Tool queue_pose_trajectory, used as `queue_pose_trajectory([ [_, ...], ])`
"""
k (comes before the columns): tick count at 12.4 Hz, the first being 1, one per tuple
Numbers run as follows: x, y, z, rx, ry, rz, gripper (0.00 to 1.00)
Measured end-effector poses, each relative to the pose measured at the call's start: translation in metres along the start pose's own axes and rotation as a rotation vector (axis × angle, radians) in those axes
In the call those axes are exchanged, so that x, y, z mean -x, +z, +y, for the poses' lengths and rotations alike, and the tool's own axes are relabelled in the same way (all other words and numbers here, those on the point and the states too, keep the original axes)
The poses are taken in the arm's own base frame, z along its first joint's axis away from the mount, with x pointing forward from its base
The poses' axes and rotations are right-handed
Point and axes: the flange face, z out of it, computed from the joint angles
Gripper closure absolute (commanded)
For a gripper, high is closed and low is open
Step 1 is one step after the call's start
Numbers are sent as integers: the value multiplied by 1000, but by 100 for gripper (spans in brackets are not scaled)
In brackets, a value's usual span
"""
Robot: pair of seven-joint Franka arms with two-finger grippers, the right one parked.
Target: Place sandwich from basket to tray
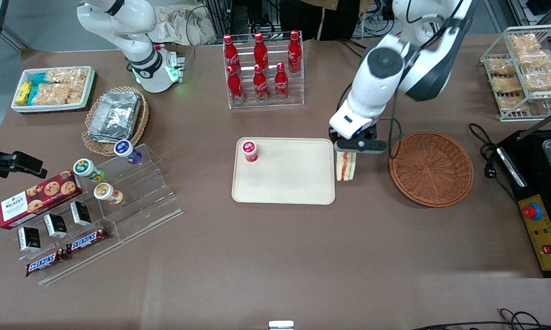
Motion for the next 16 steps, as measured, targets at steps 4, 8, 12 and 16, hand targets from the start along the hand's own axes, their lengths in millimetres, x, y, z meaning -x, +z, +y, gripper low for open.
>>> queue_pose_trajectory([
  [4, 11, 79, 31, -75, 93, -14, 100],
  [8, 30, 142, 66, -126, 89, 15, 100],
  [12, 25, 149, 84, -109, 73, 22, 1],
  [16, 22, 150, 86, -109, 65, 31, 0],
])
